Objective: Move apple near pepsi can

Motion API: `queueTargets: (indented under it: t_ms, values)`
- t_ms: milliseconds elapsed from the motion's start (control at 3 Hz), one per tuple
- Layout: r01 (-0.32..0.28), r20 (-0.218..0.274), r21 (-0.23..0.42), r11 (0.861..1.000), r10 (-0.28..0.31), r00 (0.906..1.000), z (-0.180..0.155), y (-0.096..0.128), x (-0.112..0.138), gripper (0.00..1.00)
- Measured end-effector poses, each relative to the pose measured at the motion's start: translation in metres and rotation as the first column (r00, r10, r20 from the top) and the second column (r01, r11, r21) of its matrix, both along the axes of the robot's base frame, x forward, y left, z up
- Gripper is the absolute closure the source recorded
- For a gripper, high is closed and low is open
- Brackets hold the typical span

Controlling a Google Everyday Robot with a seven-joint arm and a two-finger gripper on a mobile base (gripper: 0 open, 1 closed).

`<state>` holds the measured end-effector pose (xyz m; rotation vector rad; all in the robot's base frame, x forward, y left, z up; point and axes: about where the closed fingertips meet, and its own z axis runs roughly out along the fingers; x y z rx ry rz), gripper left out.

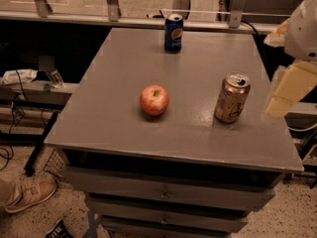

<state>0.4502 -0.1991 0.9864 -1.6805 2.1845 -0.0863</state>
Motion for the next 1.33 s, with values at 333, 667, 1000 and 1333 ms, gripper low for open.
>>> queueTargets:
  t_ms: [333,667,1000,1333]
  values:
    - [-0.014,0.036,0.05,0.999,0.012,0.9993,0.004,0.031,0.022,0.0]
    - [0.0,0.016,0.126,0.992,-0.002,0.9999,-0.016,0.064,0.046,0.0]
    - [-0.007,-0.032,0.236,0.972,0.015,0.9994,-0.042,0.103,0.059,0.0]
    - [-0.002,-0.035,0.247,0.969,0.011,0.9993,-0.046,0.108,0.057,0.0]
